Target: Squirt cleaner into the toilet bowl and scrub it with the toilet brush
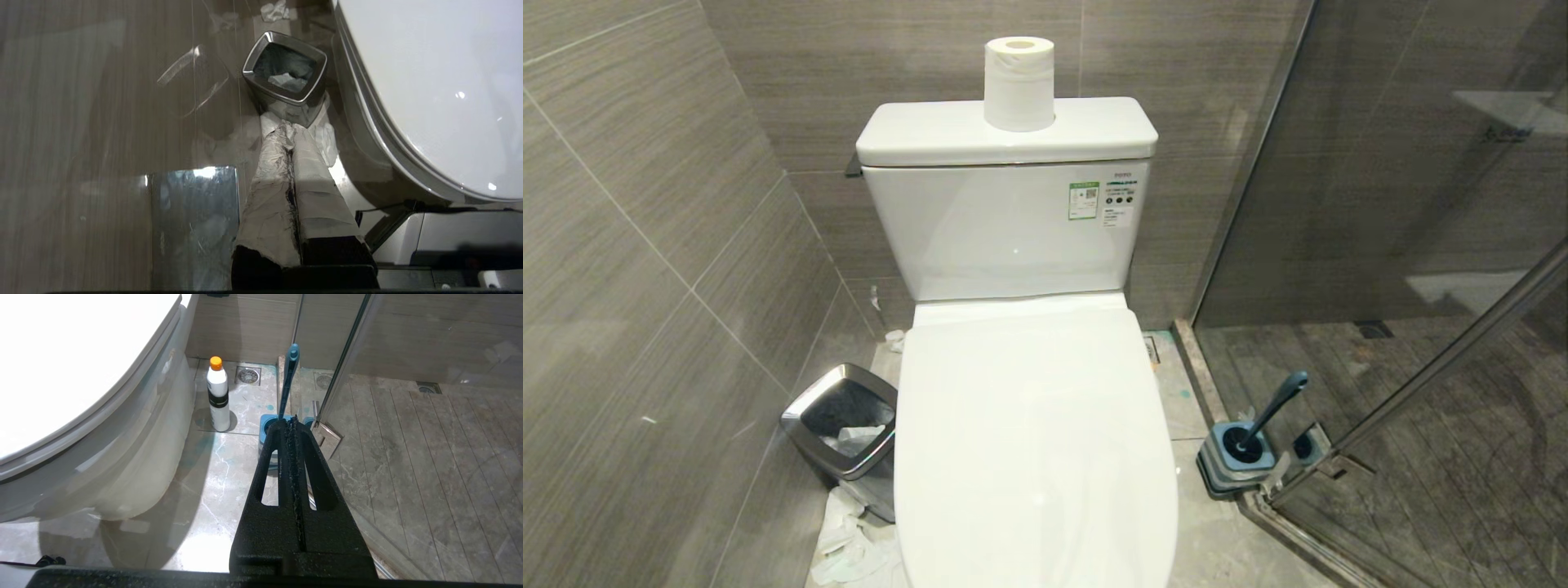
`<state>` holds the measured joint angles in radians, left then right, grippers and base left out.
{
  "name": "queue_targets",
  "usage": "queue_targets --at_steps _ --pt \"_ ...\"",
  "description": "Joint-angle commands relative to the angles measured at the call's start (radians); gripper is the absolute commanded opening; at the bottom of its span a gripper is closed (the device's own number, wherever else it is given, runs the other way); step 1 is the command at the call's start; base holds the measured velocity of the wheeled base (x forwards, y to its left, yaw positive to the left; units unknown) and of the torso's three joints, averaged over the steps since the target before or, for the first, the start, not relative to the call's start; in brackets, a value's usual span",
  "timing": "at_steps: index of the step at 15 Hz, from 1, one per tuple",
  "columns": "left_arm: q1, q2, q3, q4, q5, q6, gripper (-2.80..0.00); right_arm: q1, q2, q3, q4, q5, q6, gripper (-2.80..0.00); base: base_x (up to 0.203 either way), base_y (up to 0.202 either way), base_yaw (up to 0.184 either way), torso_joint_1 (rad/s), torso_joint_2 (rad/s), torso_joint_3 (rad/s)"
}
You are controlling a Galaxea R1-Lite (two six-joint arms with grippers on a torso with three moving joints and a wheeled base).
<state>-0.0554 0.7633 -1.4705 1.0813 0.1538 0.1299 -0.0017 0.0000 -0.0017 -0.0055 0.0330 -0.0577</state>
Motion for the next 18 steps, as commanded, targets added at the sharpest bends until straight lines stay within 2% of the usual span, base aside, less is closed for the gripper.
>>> queue_targets --at_steps 1,5,8,13,18 --pt "0.014 -0.041 -0.002 0.011 0.001 -0.010 -2.80 0.000 0.002 0.000 -0.001 -0.001 -0.001 -2.80 0.000 0.000 0.000 0.000 0.00 0.000" --pt "0.036 -0.140 0.092 0.000 0.000 -0.030 -2.80 0.000 0.002 0.000 -0.001 0.000 -0.001 -2.80 0.000 0.000 0.000 0.000 0.00 0.000" --pt "0.063 -0.257 0.175 -0.017 -0.018 -0.023 -2.80 0.000 0.002 0.000 -0.001 0.001 -0.002 -2.80 0.000 0.000 0.000 0.000 0.00 0.000" --pt "0.075 -0.382 0.264 -0.264 -0.033 -0.012 -2.80 0.000 0.002 0.000 -0.001 0.001 -0.001 -2.80 0.000 0.000 0.000 0.000 0.00 0.000" --pt "0.072 -0.496 0.361 -0.306 -0.036 0.090 -2.80 0.000 0.002 0.000 -0.001 0.000 -0.002 -2.80 0.000 0.000 0.000 0.000 0.00 0.000"
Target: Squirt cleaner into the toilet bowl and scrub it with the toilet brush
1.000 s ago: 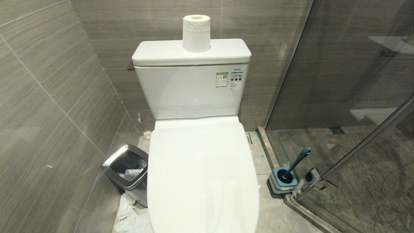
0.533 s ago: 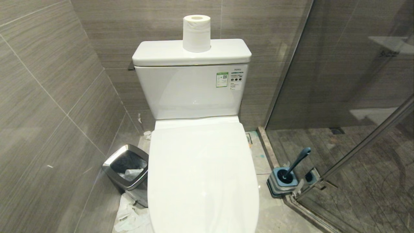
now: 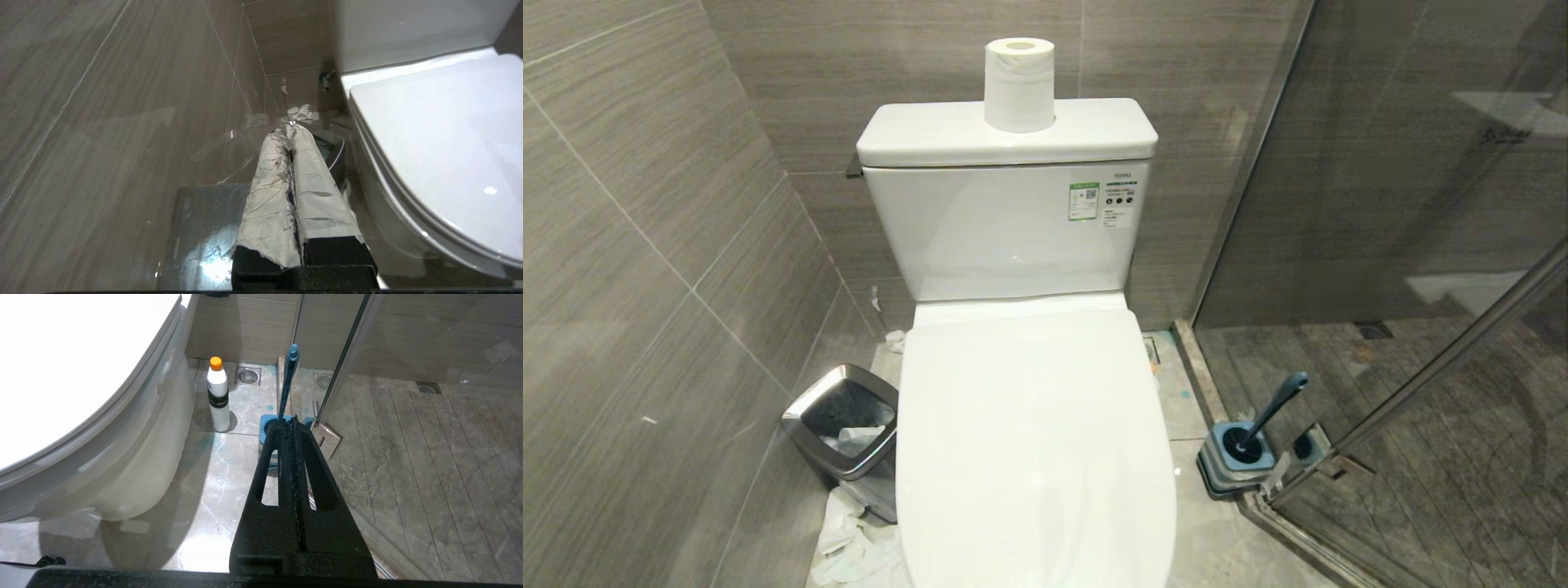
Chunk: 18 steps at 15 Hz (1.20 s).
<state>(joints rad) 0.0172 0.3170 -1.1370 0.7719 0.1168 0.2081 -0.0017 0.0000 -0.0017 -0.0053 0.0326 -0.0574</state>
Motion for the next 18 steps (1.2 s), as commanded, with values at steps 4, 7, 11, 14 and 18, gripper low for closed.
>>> queue_targets --at_steps 4,7,11,14,18 --pt "-0.004 -0.142 0.126 0.003 0.003 0.037 -2.80 0.000 0.002 0.000 -0.001 0.001 -0.001 -2.80 0.000 0.000 0.000 0.000 0.00 0.000" --pt "-0.009 -0.230 0.185 0.003 0.004 0.070 -2.80 0.000 0.002 0.000 -0.001 0.000 -0.001 -2.80 0.000 0.000 0.000 0.000 0.00 0.000" --pt "-0.013 -0.313 0.278 0.001 0.012 0.074 -2.80 0.000 0.002 0.000 -0.001 0.001 -0.001 -2.80 0.000 0.000 0.000 0.000 0.00 0.000" --pt "-0.014 -0.314 0.321 0.000 0.016 0.076 -2.80 0.000 0.002 0.000 -0.001 0.001 -0.001 -2.80 0.000 0.000 0.000 0.000 0.00 0.000" --pt "-0.014 -0.314 0.476 -0.220 0.017 0.067 -2.80 0.000 0.002 0.000 -0.001 0.001 -0.001 -2.80 0.000 0.000 0.000 0.000 0.00 0.000"
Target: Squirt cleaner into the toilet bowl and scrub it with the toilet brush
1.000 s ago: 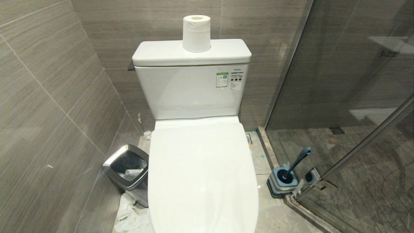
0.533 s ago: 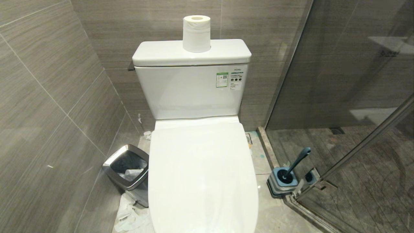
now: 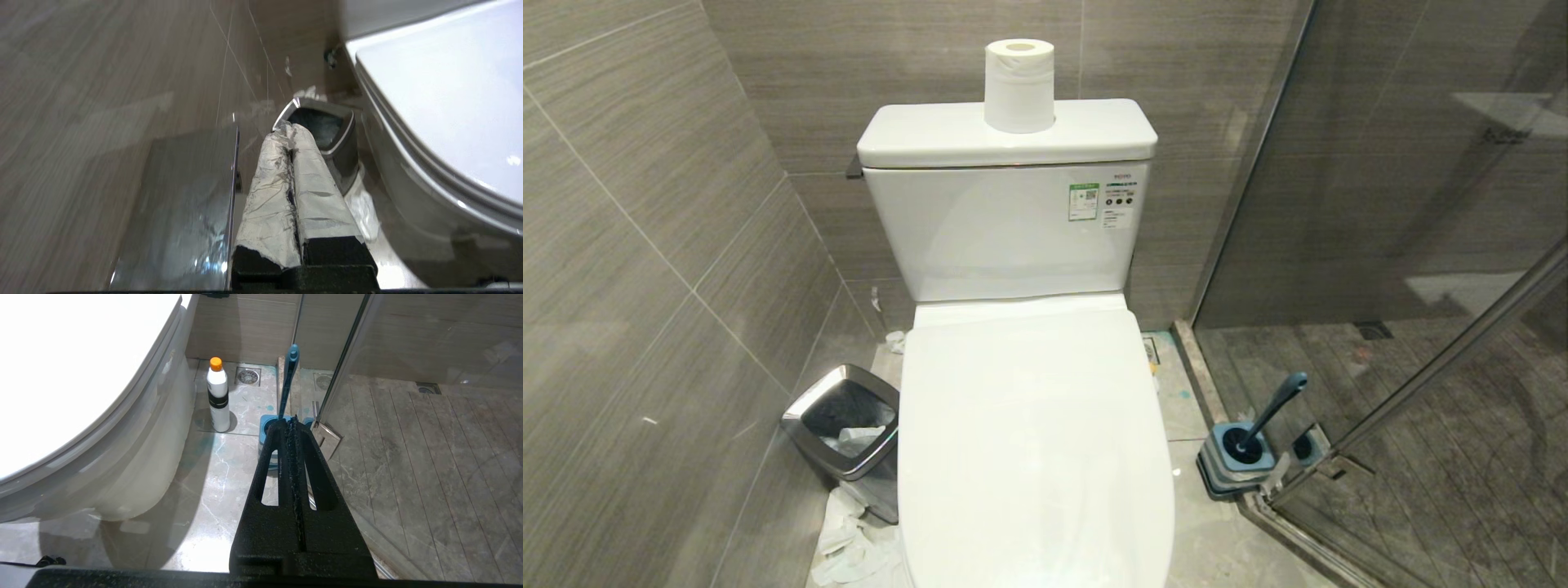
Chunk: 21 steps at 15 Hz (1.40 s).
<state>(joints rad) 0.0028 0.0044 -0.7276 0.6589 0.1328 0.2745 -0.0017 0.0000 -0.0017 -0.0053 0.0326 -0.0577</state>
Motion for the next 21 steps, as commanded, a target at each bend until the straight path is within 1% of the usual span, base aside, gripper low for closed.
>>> queue_targets --at_steps 1,3,4,7,8,9,11,12,13,14,15,17,18,20,21 --pt "0.000 -0.001 0.125 -0.243 0.001 -0.002 -2.80 0.000 0.002 0.000 -0.001 0.000 -0.001 -2.80 0.000 0.000 0.000 0.000 0.00 0.000" --pt "0.000 -0.001 0.271 -0.518 0.000 -0.006 -2.80 0.000 0.002 0.000 -0.001 0.001 -0.001 -2.80 0.000 0.000 0.000 0.000 0.00 0.000" --pt "0.000 -0.001 0.320 -0.602 -0.004 -0.014 -2.80 0.000 0.002 0.000 -0.001 0.001 -0.001 -2.80 0.000 0.000 0.000 0.000 0.00 0.000" --pt "0.000 -0.001 0.414 -0.679 -0.029 -0.055 -2.80 0.000 0.002 0.000 -0.001 0.001 -0.001 -2.80 0.000 0.000 0.000 0.000 0.00 0.000" --pt "0.000 -0.001 0.473 -0.716 -0.036 -0.065 -2.80 0.000 0.002 0.000 -0.001 0.001 -0.001 -2.80 0.000 0.000 0.000 0.000 0.00 0.000" --pt "0.000 -0.001 0.533 -0.763 -0.039 -0.072 -2.80 0.000 0.002 0.000 -0.001 0.001 -0.001 -2.80 0.000 0.000 0.000 0.000 0.00 0.000" --pt "0.000 -0.001 0.686 -0.925 -0.047 -0.087 -2.80 0.000 0.002 0.000 -0.001 0.001 -0.001 -2.80 0.000 0.000 0.000 0.000 0.00 0.000" --pt "0.000 -0.001 0.727 -0.974 -0.061 -0.101 -2.80 0.000 0.002 0.000 -0.001 0.001 -0.001 -2.80 0.000 0.000 0.000 0.000 0.00 0.000" --pt "0.000 -0.001 0.732 -0.943 -0.102 -0.133 -2.80 0.000 0.002 0.000 -0.001 0.001 -0.001 -2.80 0.000 0.000 0.000 0.000 0.00 0.000" --pt "-0.001 -0.001 0.729 -0.875 -0.129 -0.159 -2.80 0.000 0.002 0.000 -0.001 0.001 -0.001 -2.80 0.000 0.000 0.000 0.000 0.00 0.000" --pt "-0.001 -0.002 0.728 -0.802 -0.140 -0.169 -2.80 0.000 0.002 0.000 -0.001 0.001 -0.001 -2.80 0.000 0.000 0.000 0.000 0.00 0.000" --pt "-0.001 -0.001 0.728 -0.669 -0.139 -0.166 -2.80 0.000 0.002 0.000 -0.001 0.001 -0.001 -2.80 0.000 0.000 0.000 0.000 0.00 0.000" --pt "-0.001 -0.001 0.728 -0.648 -0.142 -0.164 -2.80 0.000 0.002 0.000 -0.001 0.001 -0.001 -2.80 0.000 0.000 0.000 0.000 0.00 0.000" --pt "-0.001 -0.001 0.728 -0.651 -0.170 -0.136 -2.80 0.000 0.002 0.000 -0.001 0.001 -0.001 -2.80 0.000 0.000 0.000 0.000 0.00 0.000" --pt "0.000 -0.001 0.728 -0.651 -0.180 -0.136 -2.80 0.000 0.002 0.000 -0.001 0.001 -0.001 -2.80 0.000 0.000 0.000 0.000 0.00 0.000"
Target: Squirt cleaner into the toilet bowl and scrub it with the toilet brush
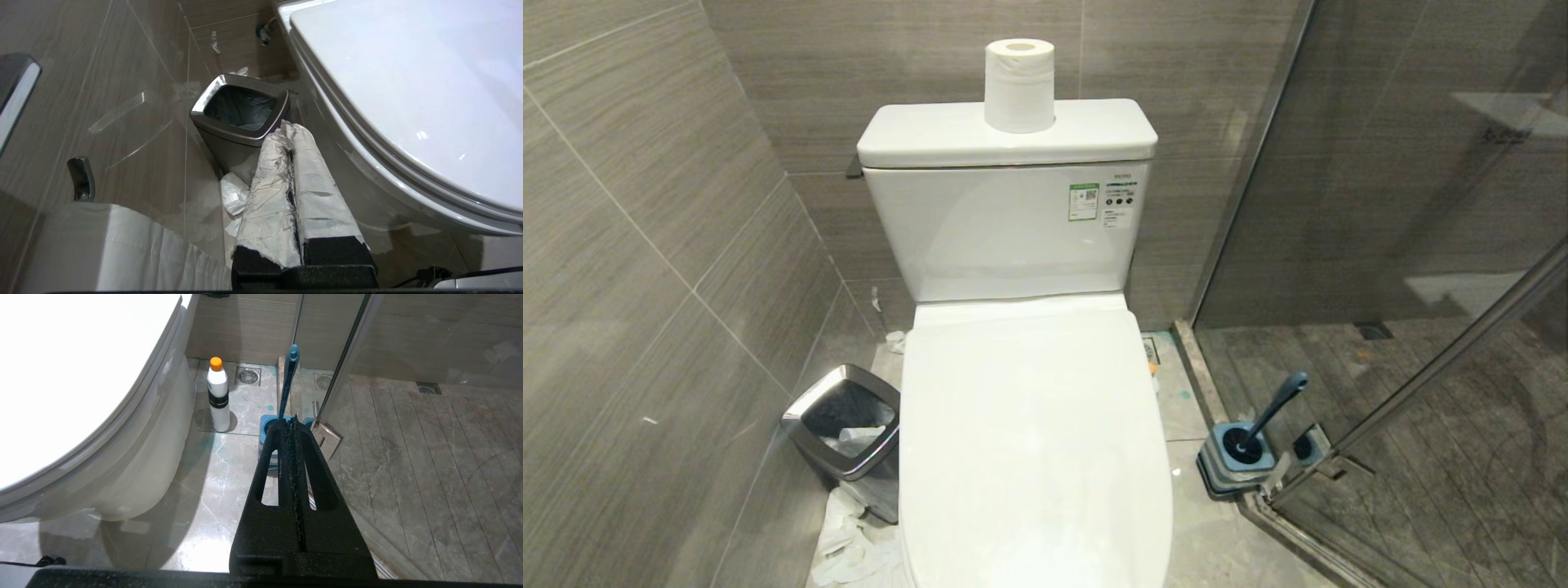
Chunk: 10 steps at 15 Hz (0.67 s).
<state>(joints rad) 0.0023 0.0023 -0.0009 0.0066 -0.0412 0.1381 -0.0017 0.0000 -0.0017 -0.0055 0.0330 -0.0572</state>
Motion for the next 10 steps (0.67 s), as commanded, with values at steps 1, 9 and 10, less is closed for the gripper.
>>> queue_targets --at_steps 1,9,10 --pt "0.000 0.001 0.001 0.001 0.002 -0.016 -2.80 0.000 0.002 0.000 -0.001 0.001 -0.002 -2.80 0.000 0.000 0.000 0.000 0.00 0.000" --pt "0.000 0.001 0.001 -0.002 0.041 -0.130 -2.80 0.000 0.002 0.000 -0.001 0.001 -0.001 -2.80 0.000 0.000 0.000 0.000 0.00 0.000" --pt "-0.001 0.001 0.001 -0.002 0.041 -0.132 -2.80 0.000 0.002 0.000 -0.001 0.001 -0.001 -2.80 0.000 0.000 0.000 0.000 0.00 0.000"
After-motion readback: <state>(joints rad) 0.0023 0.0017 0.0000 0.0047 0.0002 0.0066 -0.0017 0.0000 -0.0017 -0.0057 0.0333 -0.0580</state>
